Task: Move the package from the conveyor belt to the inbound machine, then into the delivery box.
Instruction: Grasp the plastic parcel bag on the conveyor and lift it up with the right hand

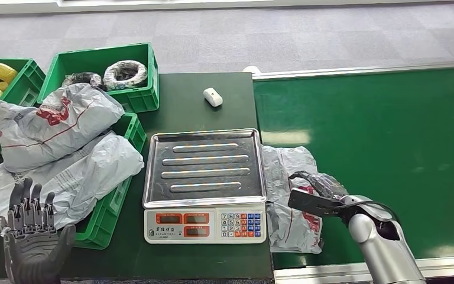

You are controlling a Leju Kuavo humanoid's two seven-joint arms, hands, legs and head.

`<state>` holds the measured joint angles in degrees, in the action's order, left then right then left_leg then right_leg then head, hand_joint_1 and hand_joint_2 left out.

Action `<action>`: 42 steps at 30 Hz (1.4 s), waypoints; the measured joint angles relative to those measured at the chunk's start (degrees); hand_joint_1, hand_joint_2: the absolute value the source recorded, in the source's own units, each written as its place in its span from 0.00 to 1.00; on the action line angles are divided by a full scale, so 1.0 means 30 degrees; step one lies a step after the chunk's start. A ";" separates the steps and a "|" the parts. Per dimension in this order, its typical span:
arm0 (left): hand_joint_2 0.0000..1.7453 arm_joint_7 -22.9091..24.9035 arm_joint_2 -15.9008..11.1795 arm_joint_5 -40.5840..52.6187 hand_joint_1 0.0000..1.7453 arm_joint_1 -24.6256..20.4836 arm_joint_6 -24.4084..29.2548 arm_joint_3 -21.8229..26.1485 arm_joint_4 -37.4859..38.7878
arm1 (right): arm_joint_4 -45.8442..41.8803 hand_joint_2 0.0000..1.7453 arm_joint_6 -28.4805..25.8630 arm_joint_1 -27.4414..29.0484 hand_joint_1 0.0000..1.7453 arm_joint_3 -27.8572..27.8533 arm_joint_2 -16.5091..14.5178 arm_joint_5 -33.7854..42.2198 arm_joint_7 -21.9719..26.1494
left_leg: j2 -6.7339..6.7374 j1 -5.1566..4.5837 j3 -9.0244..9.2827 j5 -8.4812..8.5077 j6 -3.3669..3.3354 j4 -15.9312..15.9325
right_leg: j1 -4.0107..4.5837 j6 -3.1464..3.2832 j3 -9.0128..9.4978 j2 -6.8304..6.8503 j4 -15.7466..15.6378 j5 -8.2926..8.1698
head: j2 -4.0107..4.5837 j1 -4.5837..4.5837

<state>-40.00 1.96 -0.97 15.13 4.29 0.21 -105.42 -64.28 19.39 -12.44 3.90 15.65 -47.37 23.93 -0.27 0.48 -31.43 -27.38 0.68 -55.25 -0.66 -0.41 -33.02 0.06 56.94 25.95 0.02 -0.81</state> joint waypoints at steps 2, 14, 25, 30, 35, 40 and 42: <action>1.00 0.0000 0.0055 0.0020 0.00 -0.0009 0.0013 0.0002 0.0000 | -0.0330 1.00 0.0004 0.0227 1.00 0.0184 0.0157 0.0160 0.0020 | 0.0005 0.0000 -0.0002 -0.0001 0.0000 0.0000 | 0.0000 0.0000 -0.0001 -0.0001 0.0000 0.0000 | -0.0002 0.0000; 1.00 0.0000 0.0756 0.0554 0.00 0.0725 -0.0064 0.0510 -0.0596 | -0.1060 1.00 -0.1916 0.0004 0.00 0.1051 0.0581 -0.2350 -0.6022 | 0.0008 -0.0002 -0.0004 0.0000 -0.0002 0.0000 | -0.0002 0.0000 0.0002 -0.0006 -0.0002 0.0000 | -0.0004 -0.0002; 1.00 0.0000 0.1220 0.0761 0.00 0.0666 0.0160 0.0538 -0.0663 | 0.2591 1.00 -0.3871 -0.0791 0.00 0.0765 0.0759 -0.6082 -1.0182 | 0.0016 -0.0001 0.0002 -0.0005 0.0001 -0.0003 | -0.0002 0.0000 -0.0009 -0.0011 -0.0004 0.0000 | -0.0002 0.0002; 1.00 0.0026 0.1249 0.0736 0.00 0.0548 0.0304 0.0503 -0.0637 | 0.3144 1.00 -0.4209 -0.0748 0.00 0.0076 0.0832 -0.7871 -1.2405 | -0.0002 -0.0002 -0.0005 -0.0005 0.0002 -0.0004 | -0.0004 -0.0001 -0.0019 -0.0005 -0.0007 0.0001 | -0.0005 0.0000; 1.00 0.0024 0.1248 0.0632 0.00 0.0177 0.0362 0.0481 -0.0499 | 0.3823 1.00 -0.4429 -0.0692 0.00 -0.1173 0.0940 -0.9143 -1.3260 | 0.0032 -0.0004 -0.0005 -0.0006 0.0001 -0.0004 | -0.0007 -0.0001 -0.0014 -0.0018 -0.0007 -0.0001 | 0.0000 0.0002; 1.00 0.0029 0.1255 0.0586 0.00 -0.0037 0.0348 0.0477 -0.0404 | 0.5028 1.00 -0.4634 -0.0956 0.00 -0.1999 0.1031 -0.9748 -1.2853 | 0.0009 -0.0003 -0.0007 -0.0006 0.0001 -0.0005 | -0.0007 -0.0001 -0.0014 -0.0016 -0.0006 -0.0001 | -0.0002 0.0002; 1.00 0.0026 0.1255 0.0585 0.00 -0.0064 0.0333 0.0481 -0.0401 | 0.5485 1.00 -0.4635 -0.1062 0.00 -0.2204 0.1085 -0.9503 -1.2047 | 0.0015 -0.0002 -0.0009 -0.0006 0.0001 -0.0004 | -0.0005 -0.0001 -0.0015 -0.0017 -0.0005 -0.0001 | -0.0002 0.0004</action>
<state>-39.92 5.73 0.78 14.93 5.29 1.65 -106.62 -47.82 5.49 -15.62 -2.71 18.91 -75.88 -12.21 -0.22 0.47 -31.46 -27.40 0.69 -55.26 -0.67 -0.41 -33.07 0.01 56.93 25.94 0.02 -0.80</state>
